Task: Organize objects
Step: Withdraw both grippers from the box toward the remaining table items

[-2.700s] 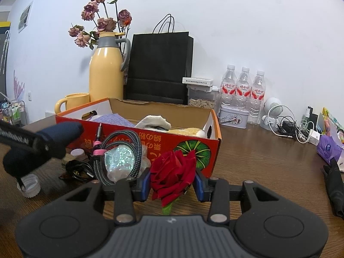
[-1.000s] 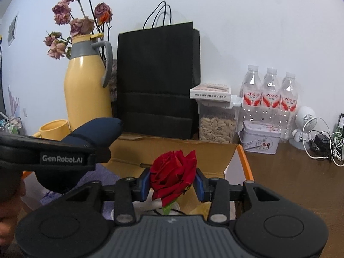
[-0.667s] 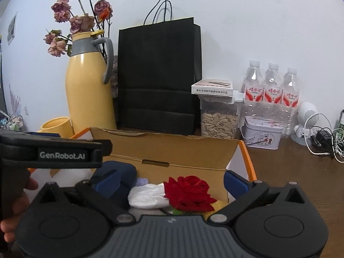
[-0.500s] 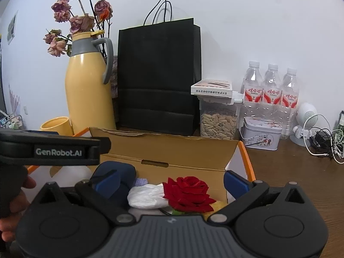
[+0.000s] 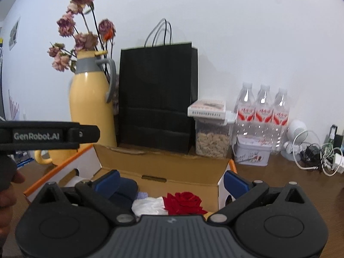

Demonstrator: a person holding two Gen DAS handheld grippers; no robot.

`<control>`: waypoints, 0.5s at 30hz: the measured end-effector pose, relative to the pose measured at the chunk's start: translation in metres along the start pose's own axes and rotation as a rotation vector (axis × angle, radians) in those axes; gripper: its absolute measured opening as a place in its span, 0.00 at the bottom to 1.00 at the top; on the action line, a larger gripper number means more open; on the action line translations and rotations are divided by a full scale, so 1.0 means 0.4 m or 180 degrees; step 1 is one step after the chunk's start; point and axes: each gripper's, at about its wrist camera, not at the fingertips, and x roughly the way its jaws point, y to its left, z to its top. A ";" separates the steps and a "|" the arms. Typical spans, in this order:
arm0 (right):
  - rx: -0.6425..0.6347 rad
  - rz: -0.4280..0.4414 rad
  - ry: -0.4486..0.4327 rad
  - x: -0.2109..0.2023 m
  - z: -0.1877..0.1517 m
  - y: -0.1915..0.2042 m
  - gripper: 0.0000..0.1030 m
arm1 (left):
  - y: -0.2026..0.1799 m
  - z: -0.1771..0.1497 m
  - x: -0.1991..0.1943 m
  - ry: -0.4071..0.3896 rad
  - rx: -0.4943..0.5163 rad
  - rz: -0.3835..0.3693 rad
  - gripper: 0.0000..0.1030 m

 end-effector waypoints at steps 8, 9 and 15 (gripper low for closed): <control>-0.0118 0.0022 -0.0094 -0.089 0.005 0.034 1.00 | 0.013 0.021 -0.088 -0.0095 0.0088 -0.0001 1.00; -0.0123 0.0021 -0.0091 -0.099 0.003 0.038 1.00 | 0.017 0.022 -0.101 -0.0088 0.0091 -0.0002 1.00; -0.0127 0.0037 -0.0031 -0.166 -0.027 0.054 1.00 | 0.040 0.015 -0.176 -0.0053 0.0105 0.0038 1.00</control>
